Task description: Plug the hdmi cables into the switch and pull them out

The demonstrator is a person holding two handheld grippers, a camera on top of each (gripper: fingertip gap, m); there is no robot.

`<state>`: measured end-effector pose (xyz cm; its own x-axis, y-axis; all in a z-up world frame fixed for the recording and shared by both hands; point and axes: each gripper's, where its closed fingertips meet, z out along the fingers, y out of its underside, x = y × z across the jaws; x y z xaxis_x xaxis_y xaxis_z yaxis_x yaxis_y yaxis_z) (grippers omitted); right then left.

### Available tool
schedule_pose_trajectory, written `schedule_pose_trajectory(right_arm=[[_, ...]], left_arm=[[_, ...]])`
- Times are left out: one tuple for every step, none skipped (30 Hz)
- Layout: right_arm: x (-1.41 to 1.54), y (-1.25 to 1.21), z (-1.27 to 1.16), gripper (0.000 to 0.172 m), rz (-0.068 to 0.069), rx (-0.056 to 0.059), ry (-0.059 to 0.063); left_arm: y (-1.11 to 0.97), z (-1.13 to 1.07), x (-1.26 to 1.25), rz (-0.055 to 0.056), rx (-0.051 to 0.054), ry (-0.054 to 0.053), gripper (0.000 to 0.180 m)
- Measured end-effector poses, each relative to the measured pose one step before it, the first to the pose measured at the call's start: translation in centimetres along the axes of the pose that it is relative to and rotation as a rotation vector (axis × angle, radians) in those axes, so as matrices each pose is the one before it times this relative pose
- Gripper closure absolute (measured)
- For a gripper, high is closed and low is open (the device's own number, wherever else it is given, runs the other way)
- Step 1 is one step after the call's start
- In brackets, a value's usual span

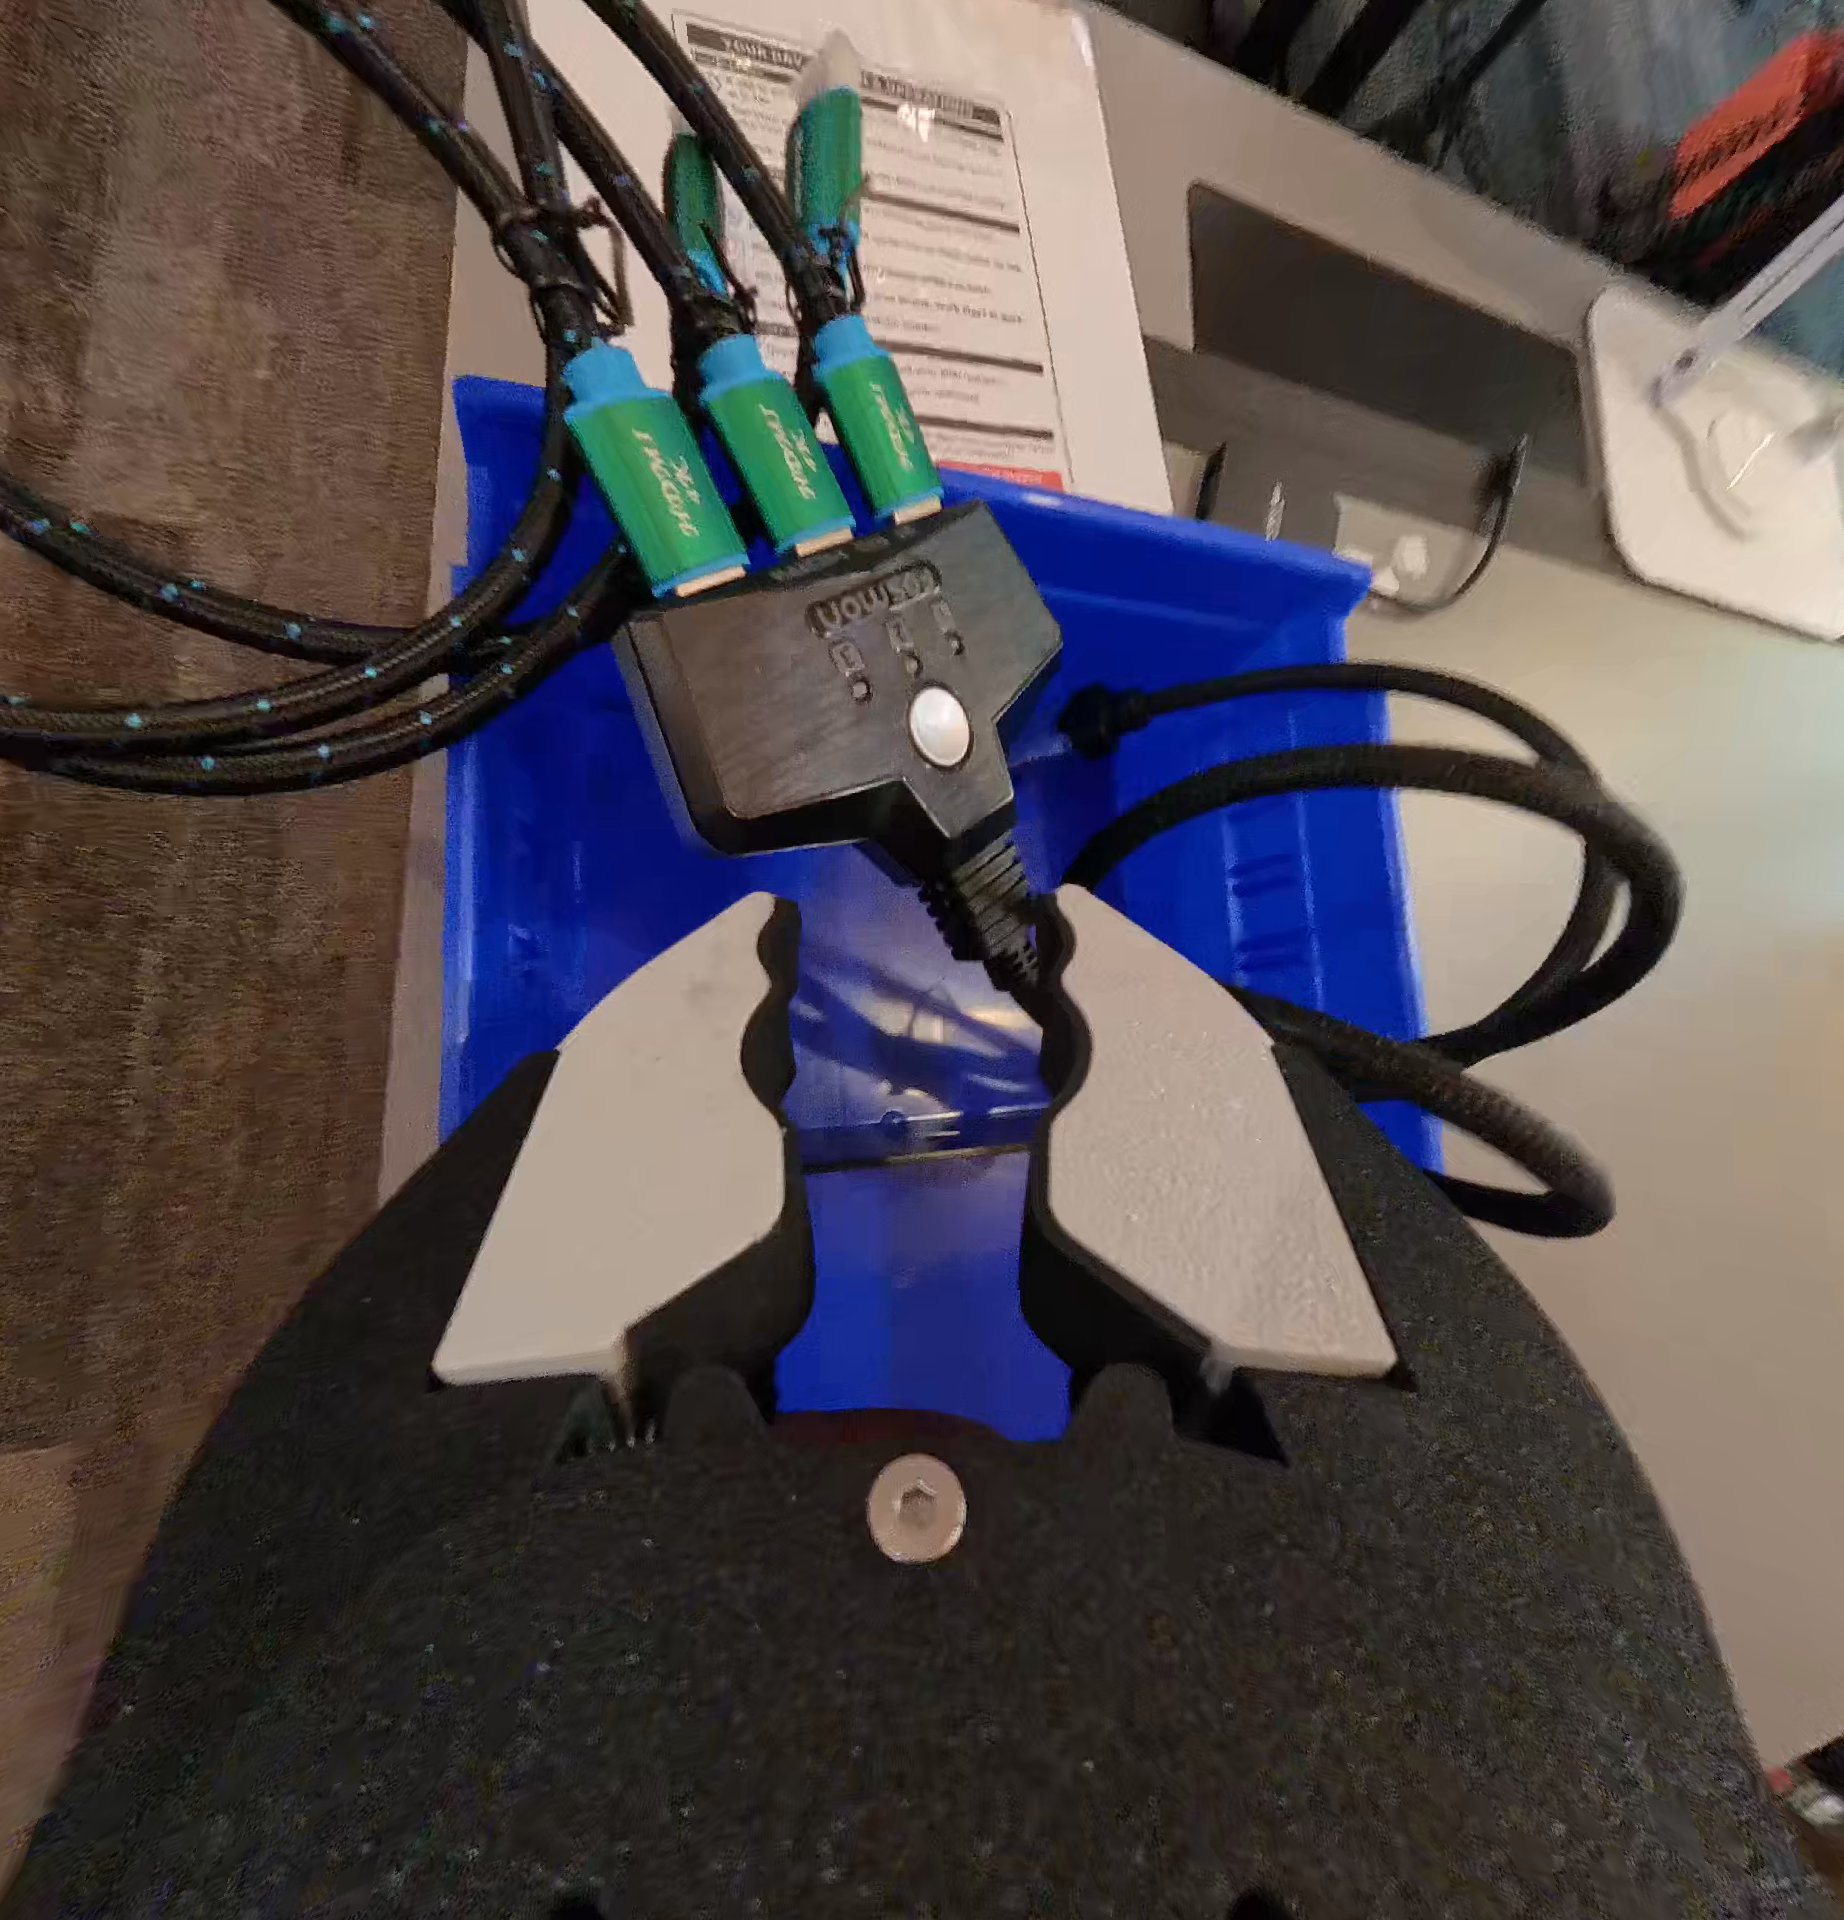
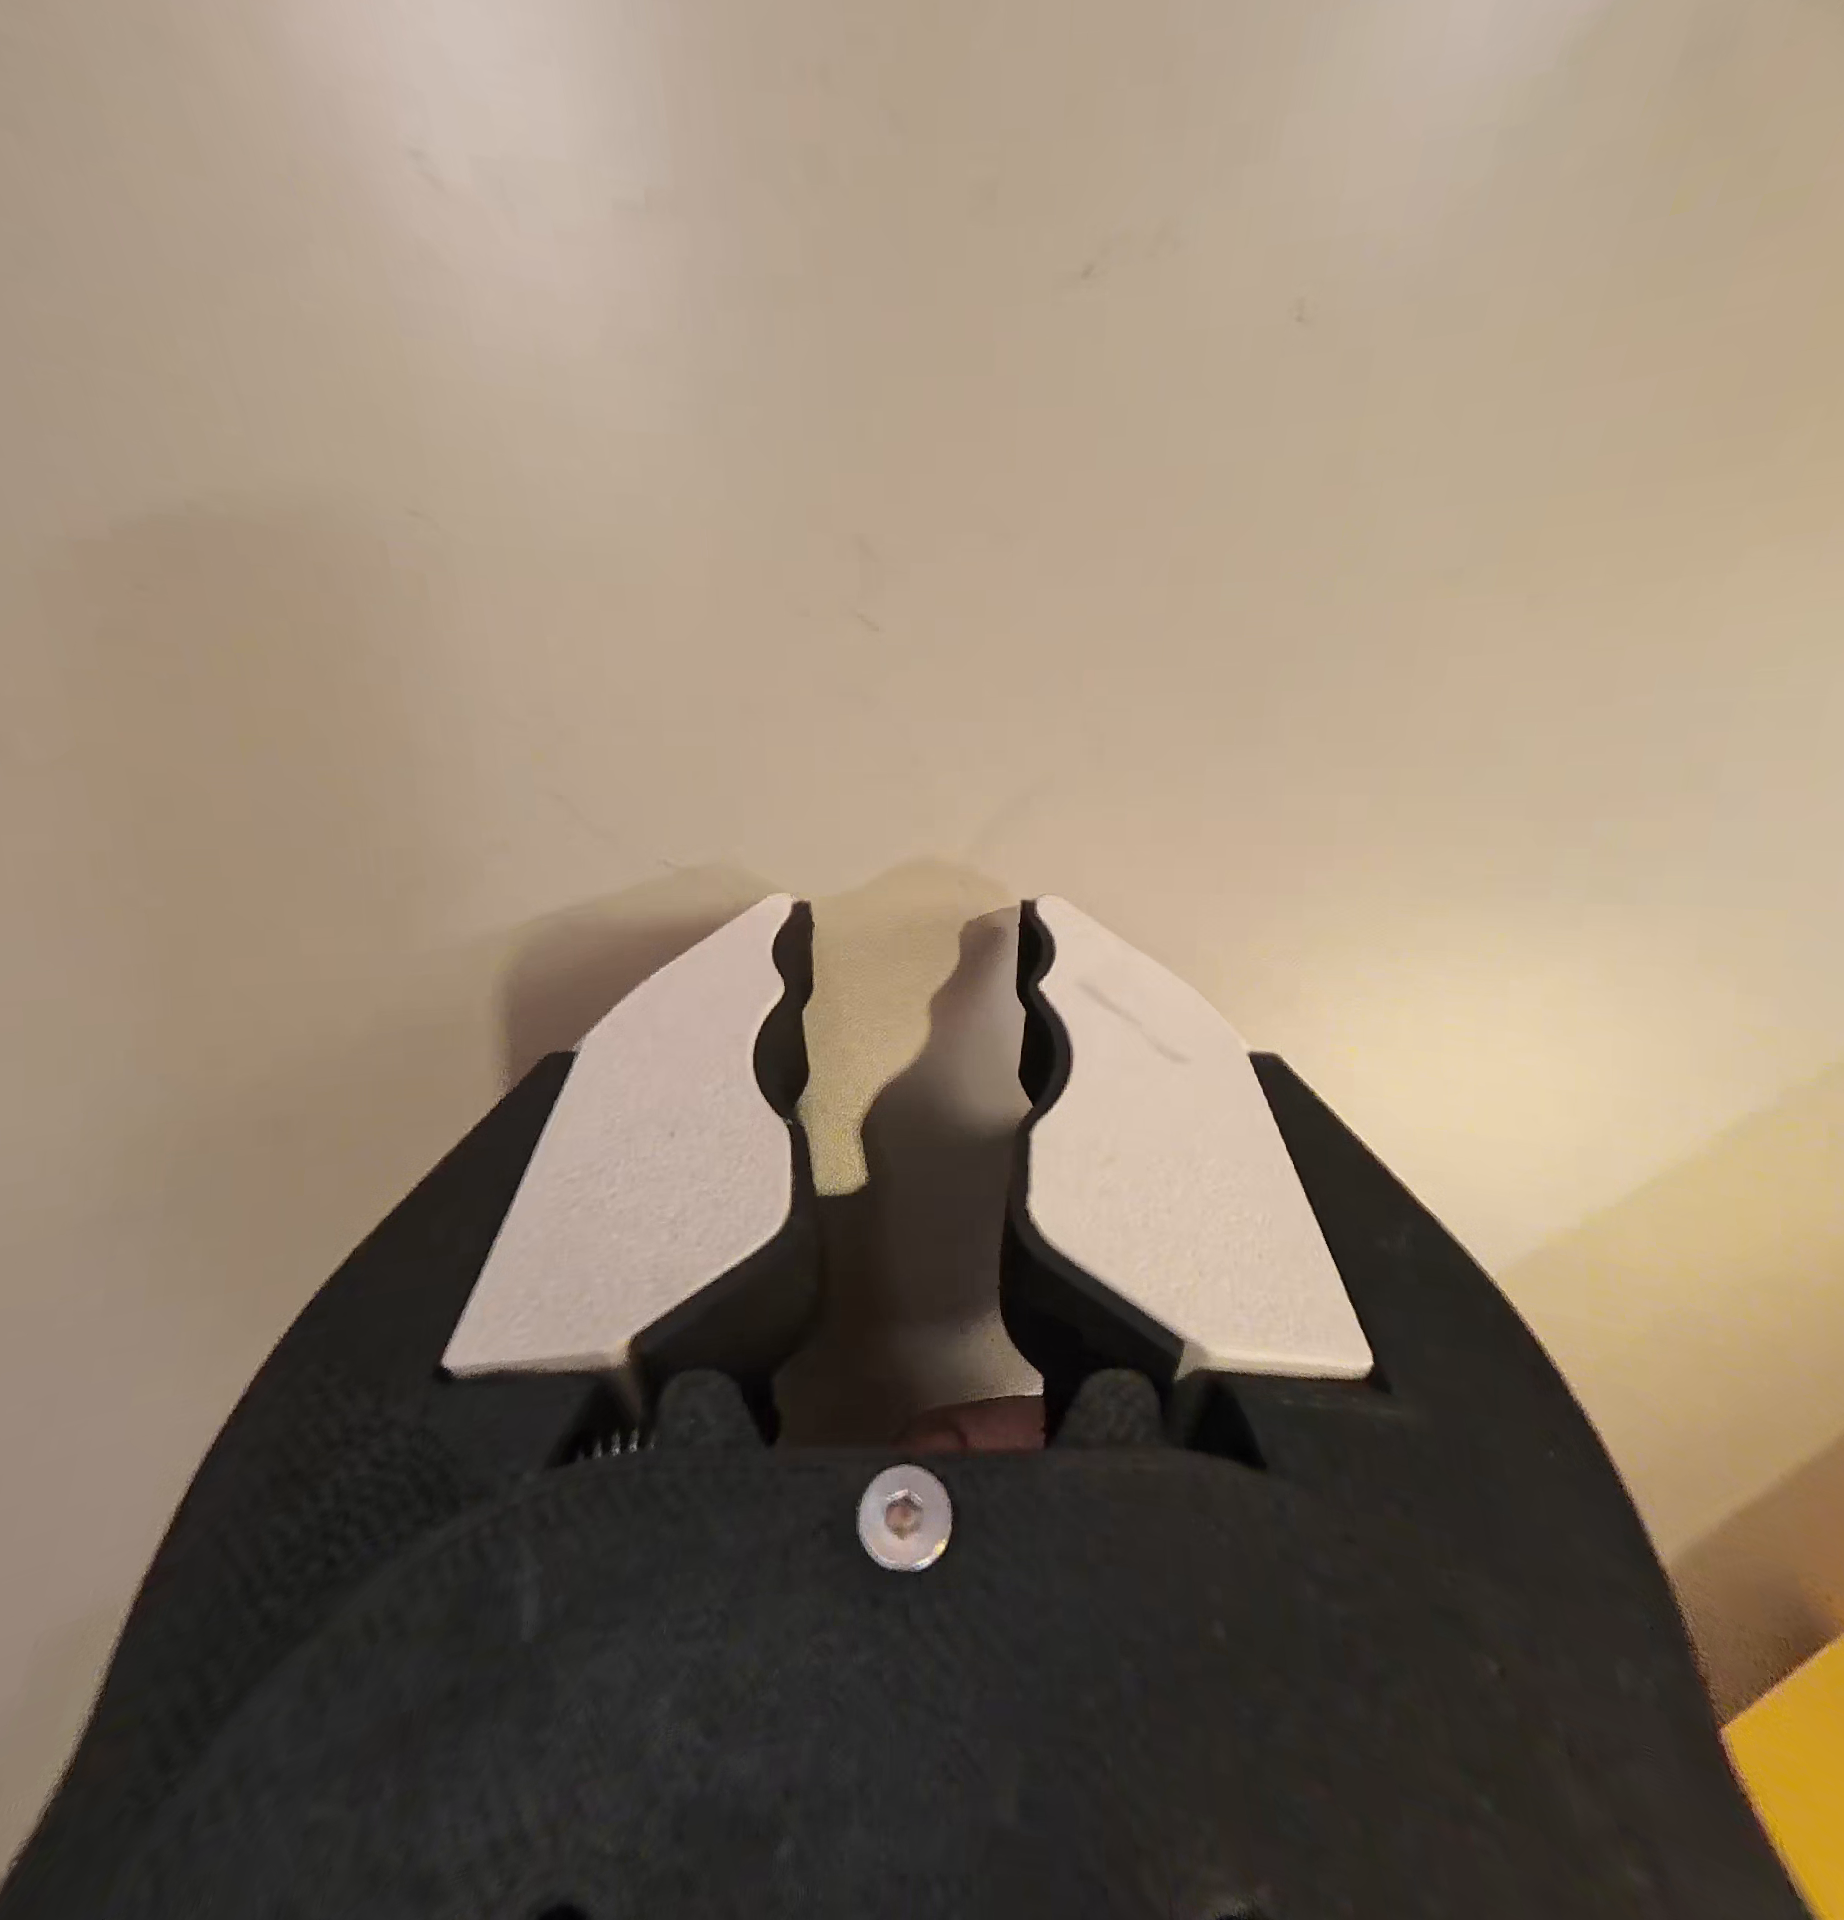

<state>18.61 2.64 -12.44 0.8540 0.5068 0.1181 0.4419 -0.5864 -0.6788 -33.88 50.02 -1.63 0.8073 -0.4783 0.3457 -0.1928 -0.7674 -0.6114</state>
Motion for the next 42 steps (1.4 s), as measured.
schedule_pose_trajectory(right_arm=[[0.037,0.0,0.014,0.134,0.0062,0.0063,-0.0024],[0.023,0.005,0.018,0.134,0.0058,0.0065,-0.0026],[0.012,-0.001,0.001,0.134,0.002,0.0041,-0.0024],[0.022,0.006,-0.01,0.134,-0.0014,0.0008,0.0011],[-0.016,-0.007,-0.004,0.134,-0.0041,0.0006,0.0004],[-0.034,-0.031,0.003,0.135,-0.0055,0.0007,-0.001],[-0.032,-0.014,0.014,0.136,-0.0044,0.0011,-0.0013],[-0.015,-0.013,0.007,0.136,-0.0019,0.0006,-0.0015],[-0.002,-0.003,0.004,0.136,-0.0004,0.0004,-0.0021],[-0.005,0.003,0.011,0.136,0.0003,0.0005,-0.0018],[-0.003,0.003,-0.003,0.136,0.0005,0.0005,-0.0013],[-0.009,0.0,-0.003,0.136,-0.0003,0.0004,-0.0004],[-0.011,0.0,0.005,0.136,-0.0016,0.0007,0.0005],[-0.02,-0.004,-0.009,0.137,-0.0026,0.0011,0.0006],[-0.028,0.001,-0.016,0.138,-0.0022,0.001,0.0006],[-0.014,0.006,-0.009,0.138,0.0001,0.0001,0.0004],[0.002,0.003,-0.002,0.138,0.0012,0.0001,0.0002],[-0.002,0.016,-0.002,0.138,0.0009,0.0001,0.0002],[-0.004,0.006,-0.006,0.138,0.0005,0.0,0.0004],[-0.01,0.001,-0.003,0.138,0.0,0.0001,0.0003],[-0.016,-0.007,0.005,0.138,-0.0003,-0.0001,-0.0001],[-0.022,-0.001,-0.002,0.139,-0.0004,-0.0002,-0.0002],[-0.044,-0.001,0.01,0.14,-0.0004,-0.0003,-0.0005],[-0.046,-0.004,-0.002,0.141,-0.0002,-0.0005,0.0004],[-0.029,-0.004,-0.001,0.142,-0.0002,-0.0005,0.0017],[-0.013,-0.002,-0.003,0.142,0.0003,-0.0003,0.0026],[-0.017,0.003,-0.007,0.142,0.0011,0.0,0.0014],[-0.028,0.024,-0.012,0.142,0.0013,0.0,-0.0002],[-0.025,0.016,-0.019,0.142,0.001,0.0001,-0.0002],[-0.023,0.02,-0.019,0.142,0.001,0.0,-0.0017],[-0.012,0.025,-0.01,0.142,0.0009,0.0002,-0.0008],[0.007,0.014,-0.009,0.142,0.0017,-0.0001,-0.0005],[0.005,0.01,-0.006,0.142,0.0011,-0.0001,-0.0004],[0.008,0.006,0.011,0.142,0.0001,0.0,-0.0003],[-0.002,-0.001,0.003,0.142,0.0006,0.0,-0.0009],[0.0,-0.002,0.006,0.142,0.0009,-0.0001,-0.0016],[-0.001,0.003,0.001,0.142,0.0005,0.0,-0.0016],[0.002,0.01,0.008,0.142,0.0001,0.0,-0.0014],[0.01,-0.004,0.008,0.142,-0.0001,0.0001,-0.0014],[-0.003,0.004,0.0,0.142,0.0005,0.0,-0.0017],[0.004,0.0,0.005,0.142,0.0009,-0.0002,-0.0013],[0.001,-0.006,0.006,0.142,0.0,0.0,-0.0003]], left_arm=[[-0.263,0.004,-0.018,-0.0332,0.0176,0.016,0.136],[-0.312,0.013,-0.189,-0.0283,0.0215,0.0033,0.136],[-0.267,0.062,-0.247,-0.0322,0.0195,0.0016,0.136],[-0.165,0.143,-0.188,-0.0393,0.0137,0.0058,0.136],[-0.022,0.232,-0.084,-0.0382,0.007,0.0094,0.136],[0.067,0.28,-0.05,-0.028,0.0038,0.0057,0.136],[0.05,0.28,-0.062,-0.0197,0.0059,0.0004,0.136],[0.056,0.276,0.002,-0.0193,0.0047,0.0041,0.136],[0.012,0.267,0.027,-0.0201,0.0044,0.0072,0.135],[-0.073,0.219,-0.005,-0.0212,0.0098,0.0072,0.135],[-0.153,0.177,-0.055,-0.0248,0.0131,0.0053,0.135],[-0.24,0.094,-0.064,-0.0251,0.0177,0.0074,0.136],[-0.222,0.092,-0.019,-0.0237,0.0154,0.0115,0.137],[-0.201,0.082,-0.044,-0.025,0.0152,0.01,0.138],[-0.198,0.078,-0.087,-0.023,0.0153,0.0047,0.14],[-0.166,0.052,-0.022,-0.0178,0.014,0.0037,0.141],[-0.107,0.051,0.036,-0.0122,0.0102,0.0017,0.141],[-0.051,0.066,0.069,-0.0072,0.0058,-0.0005,0.141],[-0.032,0.072,0.065,-0.0028,0.003,-0.0025,0.14],[-0.007,0.087,0.084,-0.0018,0.0002,0.0004,0.139],[-0.059,0.107,0.038,-0.0031,0.0011,0.0001,0.139],[-0.091,0.142,0.028,-0.0024,0.0036,-0.0002,0.139],[-0.052,0.149,0.015,-0.0003,-0.0004,-0.0003,0.139],[-0.035,0.176,-0.019,0.0017,-0.0033,-0.0036,0.139],[0.041,0.239,-0.05,0.0077,-0.0076,-0.0064,0.139],[0.165,0.287,-0.082,0.0149,-0.0138,-0.0068,0.14],[0.047,0.249,0.04,0.011,-0.0044,0.003,0.14],[-0.076,0.107,0.032,0.0041,0.0059,0.0027,0.141],[-0.188,0.024,0.211,0.0117,0.0153,0.0164,0.142],[-0.27,-0.03,0.307,0.0062,0.0233,0.0247,0.145],[-0.236,-0.094,0.336,-0.0032,0.0209,0.0261,0.148],[-0.259,-0.134,0.344,-0.0003,0.0207,0.0233,0.151],[-0.328,-0.192,0.399,0.0055,0.0236,0.0233,0.154],[-0.426,-0.24,0.52,0.0059,0.0275,0.026,0.156],[-0.499,-0.296,0.628,0.0036,0.03,0.0296,0.158],[-0.482,-0.296,0.663,0.0032,0.0259,0.0254,0.159],[-0.306,-0.26,0.549,0.0086,0.0152,0.008,0.16],[-0.185,-0.208,0.562,0.0006,0.0107,0.0133,0.16],[-0.35,-0.21,0.815,0.0059,0.0264,0.031,0.16],[-0.423,-0.273,0.88,0.0038,0.0298,0.0291,0.16],[-0.465,-0.301,0.946,-0.0017,0.0286,0.0244,0.16],[-0.476,-0.301,1.062,0.0064,0.0262,0.0208,0.16]])
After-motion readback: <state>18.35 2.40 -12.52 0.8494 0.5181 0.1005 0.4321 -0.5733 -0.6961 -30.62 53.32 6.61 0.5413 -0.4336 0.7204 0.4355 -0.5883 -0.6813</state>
